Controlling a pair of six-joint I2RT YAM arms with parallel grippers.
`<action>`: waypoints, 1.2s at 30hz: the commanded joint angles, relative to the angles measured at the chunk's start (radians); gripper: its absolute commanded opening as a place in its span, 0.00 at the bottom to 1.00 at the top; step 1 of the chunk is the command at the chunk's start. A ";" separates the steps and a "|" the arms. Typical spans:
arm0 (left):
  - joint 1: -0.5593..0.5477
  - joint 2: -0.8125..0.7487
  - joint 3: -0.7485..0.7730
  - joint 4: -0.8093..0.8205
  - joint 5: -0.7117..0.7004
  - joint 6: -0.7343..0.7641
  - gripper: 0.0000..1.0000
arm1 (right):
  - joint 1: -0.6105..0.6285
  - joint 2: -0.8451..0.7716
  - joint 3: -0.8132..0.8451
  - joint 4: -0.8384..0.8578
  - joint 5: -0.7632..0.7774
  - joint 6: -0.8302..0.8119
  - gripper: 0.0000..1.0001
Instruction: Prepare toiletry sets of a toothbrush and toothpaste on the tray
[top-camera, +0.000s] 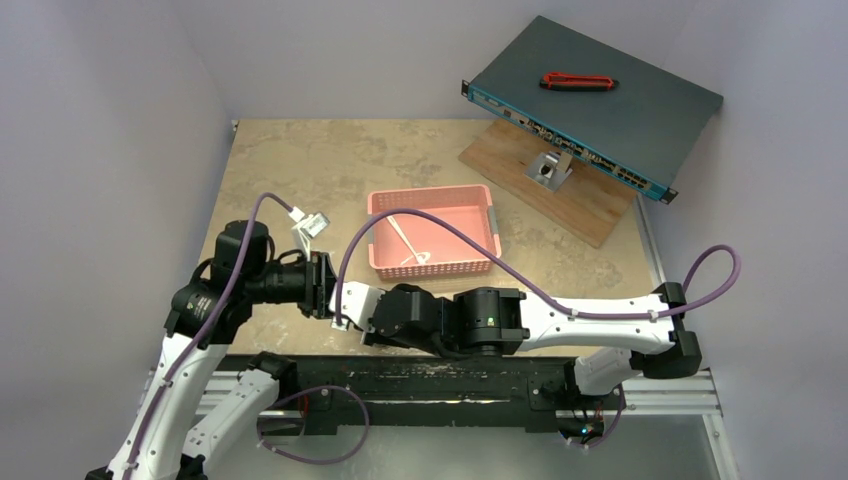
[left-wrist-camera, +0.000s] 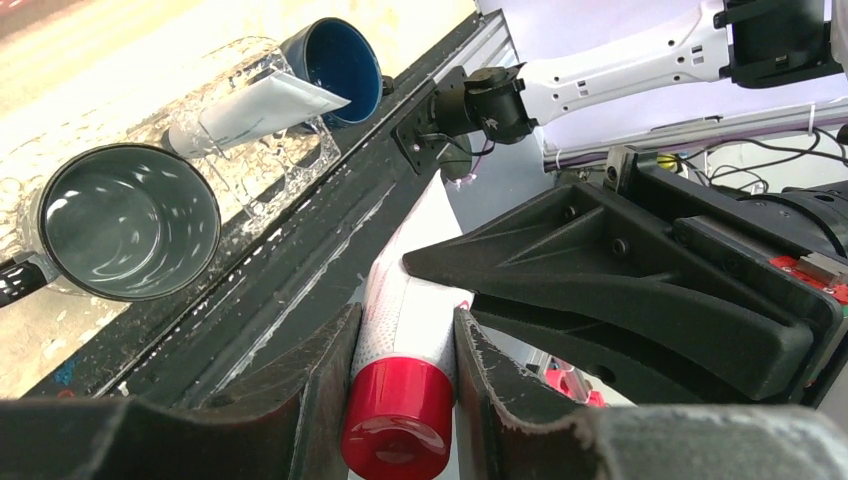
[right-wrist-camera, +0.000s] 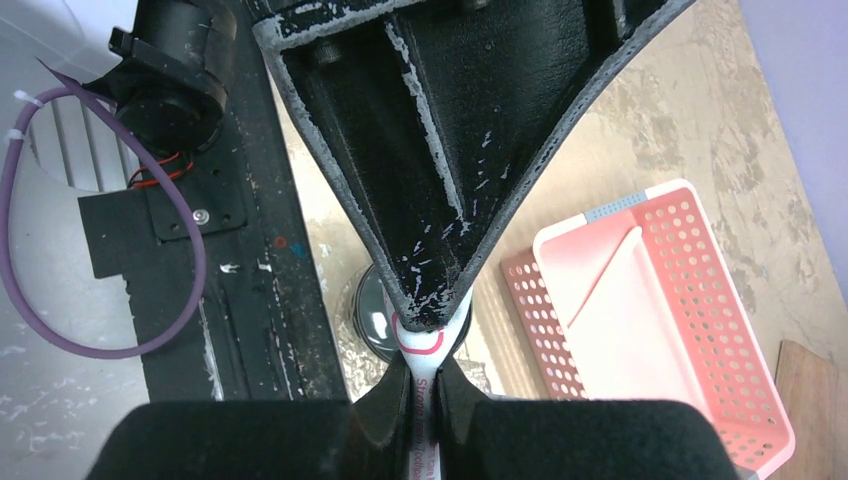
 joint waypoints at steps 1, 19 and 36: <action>-0.003 -0.003 -0.001 0.041 0.049 0.008 0.00 | 0.003 -0.028 0.028 0.053 0.055 -0.002 0.04; -0.003 -0.107 0.022 0.064 -0.165 -0.020 0.00 | -0.038 -0.197 -0.148 0.210 0.162 0.171 0.58; -0.003 -0.216 0.002 0.169 -0.359 -0.131 0.00 | -0.449 -0.419 -0.418 0.432 -0.201 0.593 0.68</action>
